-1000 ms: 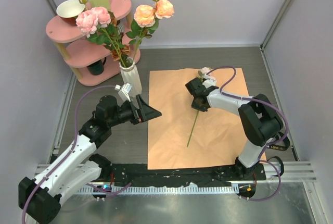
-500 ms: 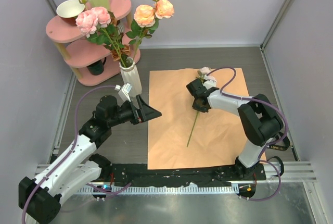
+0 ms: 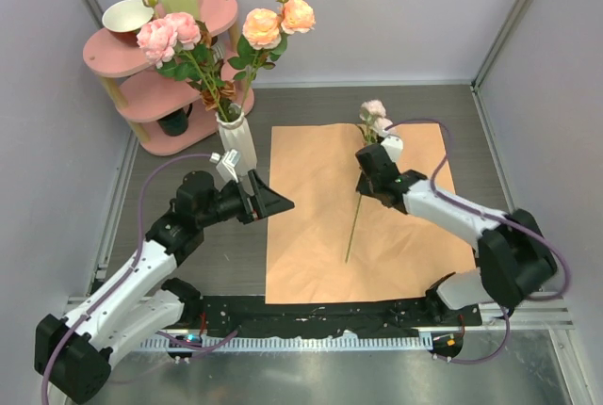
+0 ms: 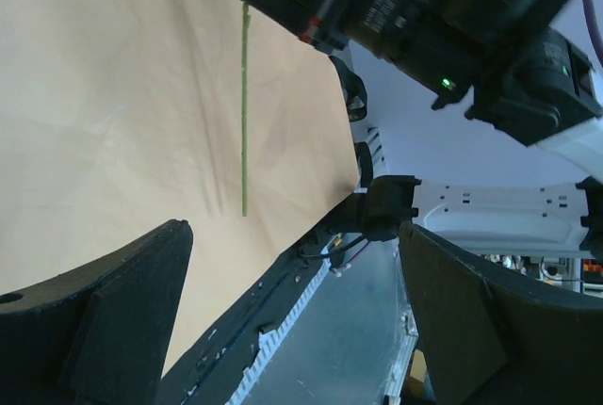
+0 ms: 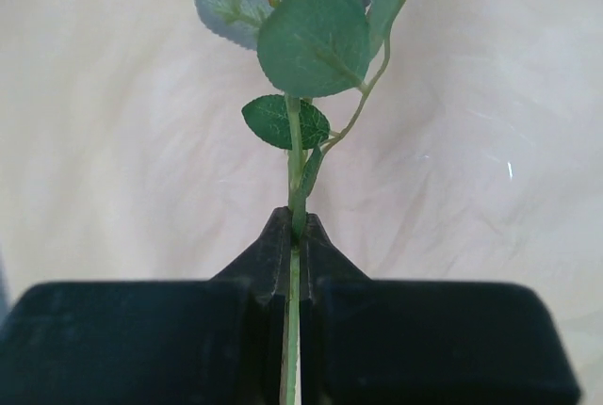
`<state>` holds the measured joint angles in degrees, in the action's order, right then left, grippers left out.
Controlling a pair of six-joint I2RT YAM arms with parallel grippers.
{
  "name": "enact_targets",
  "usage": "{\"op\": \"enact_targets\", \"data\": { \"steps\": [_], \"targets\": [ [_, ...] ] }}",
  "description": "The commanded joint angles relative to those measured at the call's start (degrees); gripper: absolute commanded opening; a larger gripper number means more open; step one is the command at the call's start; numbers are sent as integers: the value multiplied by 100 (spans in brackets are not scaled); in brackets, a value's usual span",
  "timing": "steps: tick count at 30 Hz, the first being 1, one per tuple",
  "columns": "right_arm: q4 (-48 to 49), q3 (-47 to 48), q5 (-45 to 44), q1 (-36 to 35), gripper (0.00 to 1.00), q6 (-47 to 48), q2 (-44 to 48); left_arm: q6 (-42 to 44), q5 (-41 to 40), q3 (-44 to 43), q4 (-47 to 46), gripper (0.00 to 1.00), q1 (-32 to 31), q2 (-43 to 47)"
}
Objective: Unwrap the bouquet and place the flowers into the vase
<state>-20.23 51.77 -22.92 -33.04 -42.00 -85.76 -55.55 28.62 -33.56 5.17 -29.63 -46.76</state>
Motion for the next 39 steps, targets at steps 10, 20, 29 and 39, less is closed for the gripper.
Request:
{"op": "enact_targets", "data": {
  "steps": [10,20,29,39],
  "targets": [
    [3447,-1960,3328,-177,1,1547,3398,-467,180,-686,-2081,83,-719,-1650],
    [3552,-1934,4374,-423,1,1255,3575,-70,-111,-1486,-2090,60,-1071,-2337],
    [3491,-1802,4489,-634,1,1308,3575,431,-383,-1943,-1414,43,-1080,-2487],
    [3289,-1819,4264,-713,25,1554,3811,1072,-594,-2286,-931,0,-1080,-2259]
  ]
}}
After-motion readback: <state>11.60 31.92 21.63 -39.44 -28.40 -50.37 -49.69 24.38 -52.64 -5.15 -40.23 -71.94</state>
